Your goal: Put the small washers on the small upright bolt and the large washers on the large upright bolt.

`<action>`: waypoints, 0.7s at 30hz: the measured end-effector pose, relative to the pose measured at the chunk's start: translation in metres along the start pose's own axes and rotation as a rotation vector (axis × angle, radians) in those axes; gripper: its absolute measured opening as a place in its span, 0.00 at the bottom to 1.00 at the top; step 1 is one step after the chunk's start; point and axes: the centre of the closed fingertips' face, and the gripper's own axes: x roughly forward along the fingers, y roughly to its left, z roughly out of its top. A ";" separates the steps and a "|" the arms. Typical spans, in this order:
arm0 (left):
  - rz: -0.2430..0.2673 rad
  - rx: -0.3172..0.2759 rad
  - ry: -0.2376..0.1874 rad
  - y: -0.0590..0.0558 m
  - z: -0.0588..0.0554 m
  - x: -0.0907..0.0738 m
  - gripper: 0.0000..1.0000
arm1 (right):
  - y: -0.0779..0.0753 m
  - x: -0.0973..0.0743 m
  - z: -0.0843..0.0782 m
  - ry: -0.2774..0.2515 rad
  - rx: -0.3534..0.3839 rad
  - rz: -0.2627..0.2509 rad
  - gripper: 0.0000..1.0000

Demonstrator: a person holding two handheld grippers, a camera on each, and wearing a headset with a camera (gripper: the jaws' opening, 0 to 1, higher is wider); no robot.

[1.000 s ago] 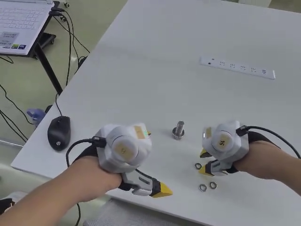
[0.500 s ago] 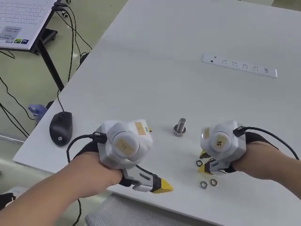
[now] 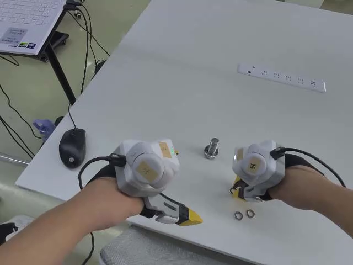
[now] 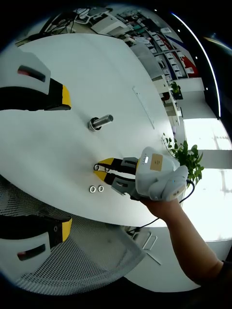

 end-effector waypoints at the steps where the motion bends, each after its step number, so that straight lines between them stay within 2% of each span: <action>1: -0.002 0.003 0.001 -0.001 0.000 0.000 0.90 | 0.000 0.000 0.000 0.005 -0.002 -0.001 0.13; 5: -0.003 0.001 0.005 -0.001 -0.001 0.002 0.90 | -0.001 0.001 0.000 0.023 0.016 -0.002 0.13; 12: -0.001 0.001 0.006 -0.002 0.000 0.002 0.90 | -0.003 -0.001 0.000 -0.010 0.065 -0.003 0.12; 21: 0.007 -0.010 0.005 0.001 -0.002 0.003 0.92 | -0.007 -0.019 -0.003 -0.029 0.113 -0.007 0.12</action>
